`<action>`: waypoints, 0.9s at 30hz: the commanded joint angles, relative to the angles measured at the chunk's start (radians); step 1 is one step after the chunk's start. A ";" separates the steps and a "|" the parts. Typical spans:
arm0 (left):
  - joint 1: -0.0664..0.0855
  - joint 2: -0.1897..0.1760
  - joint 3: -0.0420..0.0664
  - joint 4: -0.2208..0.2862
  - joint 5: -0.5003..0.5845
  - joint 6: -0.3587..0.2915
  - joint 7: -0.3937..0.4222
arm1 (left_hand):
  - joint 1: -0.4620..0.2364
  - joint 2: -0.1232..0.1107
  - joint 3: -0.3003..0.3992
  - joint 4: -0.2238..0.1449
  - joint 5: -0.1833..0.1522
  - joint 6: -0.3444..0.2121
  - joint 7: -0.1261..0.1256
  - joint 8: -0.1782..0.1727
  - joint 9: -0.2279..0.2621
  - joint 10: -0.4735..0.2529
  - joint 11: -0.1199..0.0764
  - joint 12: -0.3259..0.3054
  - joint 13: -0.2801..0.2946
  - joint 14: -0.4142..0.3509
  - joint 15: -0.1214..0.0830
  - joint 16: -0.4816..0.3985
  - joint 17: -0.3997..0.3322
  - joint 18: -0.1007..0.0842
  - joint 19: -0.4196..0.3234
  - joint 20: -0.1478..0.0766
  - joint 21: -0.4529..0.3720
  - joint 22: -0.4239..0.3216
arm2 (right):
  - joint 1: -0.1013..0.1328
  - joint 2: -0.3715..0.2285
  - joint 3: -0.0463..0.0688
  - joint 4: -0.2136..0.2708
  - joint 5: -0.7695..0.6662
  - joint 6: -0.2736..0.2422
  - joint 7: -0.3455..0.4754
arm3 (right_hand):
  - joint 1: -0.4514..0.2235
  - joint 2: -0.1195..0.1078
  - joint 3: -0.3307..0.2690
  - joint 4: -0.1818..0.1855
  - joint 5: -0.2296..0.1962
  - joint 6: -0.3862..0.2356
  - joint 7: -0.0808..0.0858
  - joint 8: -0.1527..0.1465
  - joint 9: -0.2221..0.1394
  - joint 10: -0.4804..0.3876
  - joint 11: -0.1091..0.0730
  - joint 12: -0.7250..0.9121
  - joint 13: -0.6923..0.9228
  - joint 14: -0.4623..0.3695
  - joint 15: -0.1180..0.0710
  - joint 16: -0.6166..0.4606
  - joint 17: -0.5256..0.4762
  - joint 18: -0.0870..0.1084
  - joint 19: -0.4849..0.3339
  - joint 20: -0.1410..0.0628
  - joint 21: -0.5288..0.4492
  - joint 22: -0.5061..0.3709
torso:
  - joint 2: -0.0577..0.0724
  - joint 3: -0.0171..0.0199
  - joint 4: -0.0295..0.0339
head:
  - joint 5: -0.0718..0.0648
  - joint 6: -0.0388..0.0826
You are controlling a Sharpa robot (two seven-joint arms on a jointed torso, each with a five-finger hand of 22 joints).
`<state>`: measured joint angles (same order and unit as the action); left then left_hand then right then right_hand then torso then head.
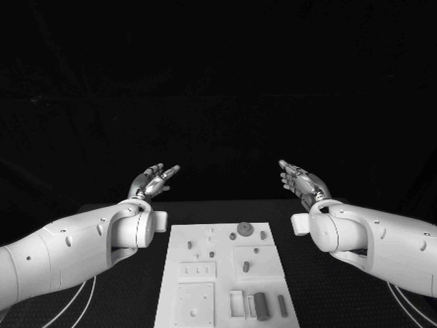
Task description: Assemble the parts on the task board
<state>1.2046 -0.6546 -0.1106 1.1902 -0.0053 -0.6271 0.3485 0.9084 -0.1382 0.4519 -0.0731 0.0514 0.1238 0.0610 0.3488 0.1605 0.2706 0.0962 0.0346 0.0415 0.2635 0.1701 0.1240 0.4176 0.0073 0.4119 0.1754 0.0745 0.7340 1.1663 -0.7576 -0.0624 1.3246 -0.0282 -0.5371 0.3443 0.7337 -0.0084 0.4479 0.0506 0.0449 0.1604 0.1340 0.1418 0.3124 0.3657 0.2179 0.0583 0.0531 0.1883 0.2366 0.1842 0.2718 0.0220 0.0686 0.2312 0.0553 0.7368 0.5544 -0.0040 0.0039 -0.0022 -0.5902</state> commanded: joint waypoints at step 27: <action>0.063 -0.051 -0.061 -0.018 -0.126 0.346 -0.154 | 0.202 0.112 0.125 -0.216 0.021 0.569 0.133 0.241 0.113 0.723 0.063 0.222 0.106 0.655 -0.049 0.279 0.220 0.084 0.518 -0.134 0.148 0.006 | 0.057 0.106 -0.030 -0.263 -1.108 0.242 -0.219 | 0.401 -0.065 0.140 -0.342 0.008 0.598 0.063 0.286 0.198 0.691 -0.072 0.194 0.088 0.792 -0.150 0.372 0.247 0.240 0.733 -0.022 0.211 0.538 | 0.031 -0.0016 0.0160 | -0.025 -0.011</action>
<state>1.2661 -0.7047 -0.1730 1.1592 -0.0814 -0.3501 0.1796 1.1076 -0.0263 0.5741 -0.2890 0.0763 0.6889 0.1831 0.5953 0.2739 0.9894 0.1603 0.2536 0.1473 0.9149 0.1221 0.4015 0.6369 0.0780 0.9269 0.0427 0.2212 0.7397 1.2241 -0.6536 -0.0929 1.0607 -0.9247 -0.2886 0.1269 1.0829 -0.0729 0.5880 -0.2690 0.0474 0.6543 0.1781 0.4048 0.5029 0.9412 0.1803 0.2353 0.1270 0.8129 0.1565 0.5000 0.4738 0.2166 0.6305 0.2254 0.2233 1.2680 0.5733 -0.0063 0.0120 -0.0222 -0.6008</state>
